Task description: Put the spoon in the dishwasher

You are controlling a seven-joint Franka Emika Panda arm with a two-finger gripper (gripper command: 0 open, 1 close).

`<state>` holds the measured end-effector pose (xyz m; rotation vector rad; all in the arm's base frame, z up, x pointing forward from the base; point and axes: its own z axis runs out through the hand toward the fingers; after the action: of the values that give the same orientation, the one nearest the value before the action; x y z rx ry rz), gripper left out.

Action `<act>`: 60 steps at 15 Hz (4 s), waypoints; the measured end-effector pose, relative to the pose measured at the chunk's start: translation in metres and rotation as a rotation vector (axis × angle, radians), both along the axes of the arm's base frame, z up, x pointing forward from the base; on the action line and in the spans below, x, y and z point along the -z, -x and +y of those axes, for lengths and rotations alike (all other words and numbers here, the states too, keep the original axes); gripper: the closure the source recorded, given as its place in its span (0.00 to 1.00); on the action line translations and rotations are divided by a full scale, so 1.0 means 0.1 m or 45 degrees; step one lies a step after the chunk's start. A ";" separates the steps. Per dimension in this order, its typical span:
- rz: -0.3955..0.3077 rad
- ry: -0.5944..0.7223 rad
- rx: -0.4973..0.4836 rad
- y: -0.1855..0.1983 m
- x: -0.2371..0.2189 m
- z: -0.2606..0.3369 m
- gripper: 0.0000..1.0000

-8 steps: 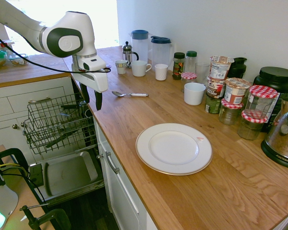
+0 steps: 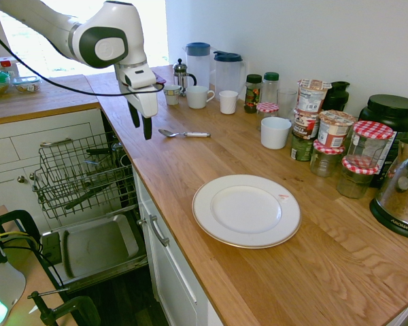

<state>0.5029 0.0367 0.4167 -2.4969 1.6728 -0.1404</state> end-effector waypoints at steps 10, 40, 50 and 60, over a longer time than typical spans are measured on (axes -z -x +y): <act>-0.086 0.062 0.749 -1.28 0.47 0.18 0.00; 0.039 0.092 0.762 -1.68 0.81 0.43 1.00; 0.049 0.072 0.707 -1.63 0.78 0.43 1.00; -0.075 0.131 0.261 -0.14 -0.09 2.21 1.00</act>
<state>0.5167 0.2576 0.4253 -2.3593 1.9394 -0.3255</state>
